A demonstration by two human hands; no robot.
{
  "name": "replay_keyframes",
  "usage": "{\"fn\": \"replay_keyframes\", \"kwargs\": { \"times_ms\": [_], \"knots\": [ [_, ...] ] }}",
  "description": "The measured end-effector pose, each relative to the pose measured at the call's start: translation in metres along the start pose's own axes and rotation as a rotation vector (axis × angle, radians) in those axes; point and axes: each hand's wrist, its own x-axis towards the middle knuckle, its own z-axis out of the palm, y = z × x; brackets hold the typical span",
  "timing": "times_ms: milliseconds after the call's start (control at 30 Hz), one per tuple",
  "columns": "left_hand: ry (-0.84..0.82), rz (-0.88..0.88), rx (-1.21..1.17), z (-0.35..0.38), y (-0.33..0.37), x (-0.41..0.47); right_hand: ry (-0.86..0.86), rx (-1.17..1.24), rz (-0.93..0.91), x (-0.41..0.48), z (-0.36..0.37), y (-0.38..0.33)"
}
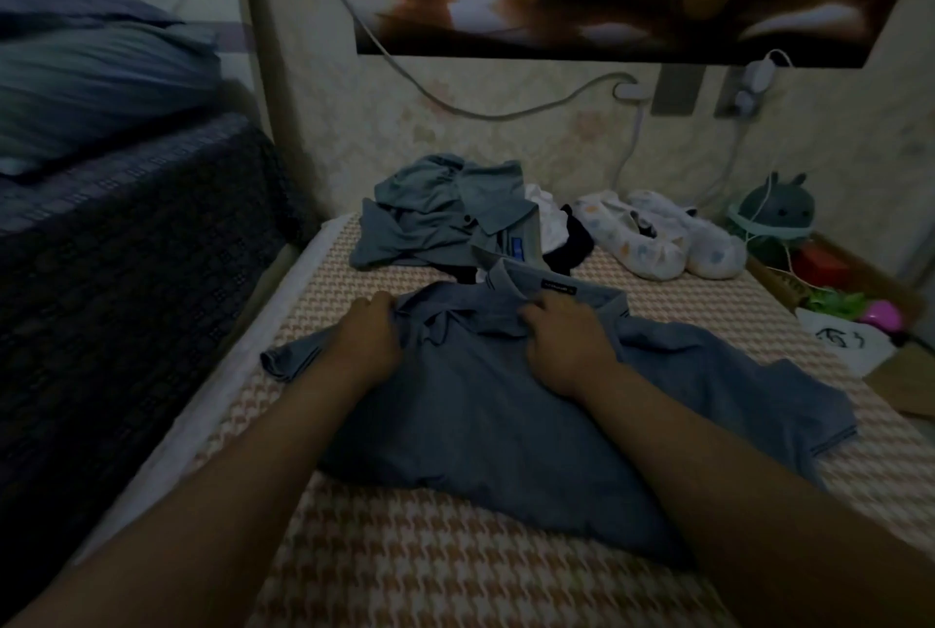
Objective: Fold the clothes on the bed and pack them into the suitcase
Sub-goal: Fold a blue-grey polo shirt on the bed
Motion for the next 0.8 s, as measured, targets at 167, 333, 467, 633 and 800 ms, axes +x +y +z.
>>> {"fn": "replay_keyframes", "kwargs": {
  "times_ms": [167, 333, 467, 633, 800],
  "knots": [
    [0.000, -0.119, 0.135, -0.025, 0.002, -0.067, -0.183, 0.205, -0.127, -0.033, -0.026, -0.055],
    [-0.084, -0.029, -0.057, -0.030, -0.017, -0.104, -0.478, 0.275, -0.163, -0.075, -0.034, -0.079],
    [-0.006, -0.078, 0.028, -0.042, -0.029, -0.112, -0.563, 0.078, -0.208, -0.098, -0.039, -0.083],
    [0.060, 0.063, 0.284, -0.059, -0.034, -0.131, -0.602, 0.056, -0.164, -0.118, -0.040, -0.099],
    [-0.308, 0.300, 0.216, -0.059, -0.021, -0.153, -0.442, -0.091, -0.085, -0.123, -0.041, -0.097]
  ]
}}
